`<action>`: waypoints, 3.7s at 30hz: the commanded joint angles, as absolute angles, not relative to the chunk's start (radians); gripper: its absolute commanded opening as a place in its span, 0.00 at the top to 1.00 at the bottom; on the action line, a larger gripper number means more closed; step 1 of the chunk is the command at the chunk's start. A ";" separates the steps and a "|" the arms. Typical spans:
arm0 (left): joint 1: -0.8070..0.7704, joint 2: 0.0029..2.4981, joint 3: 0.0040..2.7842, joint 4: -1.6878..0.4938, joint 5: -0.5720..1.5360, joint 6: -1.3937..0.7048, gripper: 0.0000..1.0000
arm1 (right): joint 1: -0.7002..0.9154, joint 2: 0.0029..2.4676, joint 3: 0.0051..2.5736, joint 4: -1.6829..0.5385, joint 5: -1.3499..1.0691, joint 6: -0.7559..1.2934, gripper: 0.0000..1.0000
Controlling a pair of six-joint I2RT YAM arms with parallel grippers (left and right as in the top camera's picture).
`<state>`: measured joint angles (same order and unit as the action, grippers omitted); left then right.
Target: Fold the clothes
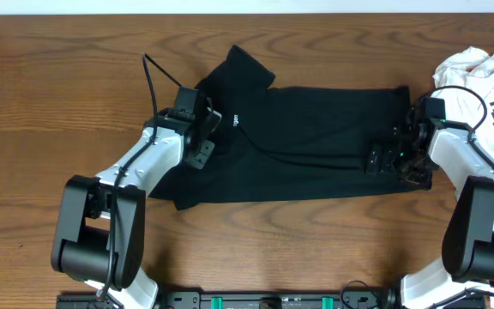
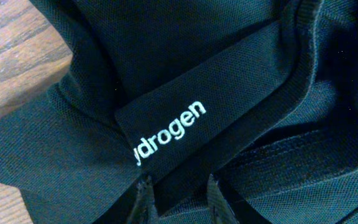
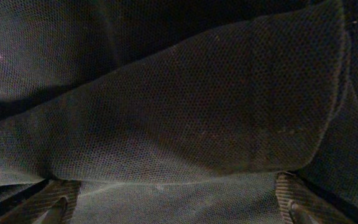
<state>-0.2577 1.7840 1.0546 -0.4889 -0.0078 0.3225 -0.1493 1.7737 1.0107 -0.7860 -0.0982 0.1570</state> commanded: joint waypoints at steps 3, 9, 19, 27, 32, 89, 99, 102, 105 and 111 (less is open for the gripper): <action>-0.252 1.756 1.091 -0.487 -0.047 0.336 0.69 | -0.156 1.784 1.002 -0.785 -0.086 0.163 0.01; -0.252 1.742 1.092 -0.443 -0.053 0.334 0.69 | -0.156 1.784 1.002 -0.785 -0.086 0.163 0.01; -0.252 1.745 1.092 -0.375 -0.054 0.327 0.69 | -0.156 1.784 1.002 -0.785 -0.086 0.163 0.01; -0.252 1.745 1.089 -0.337 -0.054 0.328 0.69 | -0.157 1.784 1.002 -0.786 -0.086 0.163 0.01; -0.252 1.761 1.089 -0.312 -0.054 0.328 0.69 | -0.156 1.784 1.002 -0.786 -0.086 0.163 0.01; -0.264 1.804 1.147 -0.580 -0.109 0.172 0.67 | -0.156 1.784 1.002 -0.786 -0.086 0.163 0.01; -0.264 1.805 1.113 -0.578 -0.087 0.172 0.67 | -0.156 1.784 1.002 -0.786 -0.086 0.163 0.01; -0.264 1.806 1.111 -0.576 -0.087 0.172 0.75 | -0.156 1.784 1.002 -0.785 -0.086 0.163 0.01; -0.264 1.806 1.111 -0.573 -0.087 0.172 0.80 | -0.156 1.784 1.002 -0.785 -0.086 0.163 0.01; -0.264 1.806 1.111 -0.562 -0.087 0.172 0.87 | -0.156 1.784 1.002 -0.785 -0.086 0.163 0.01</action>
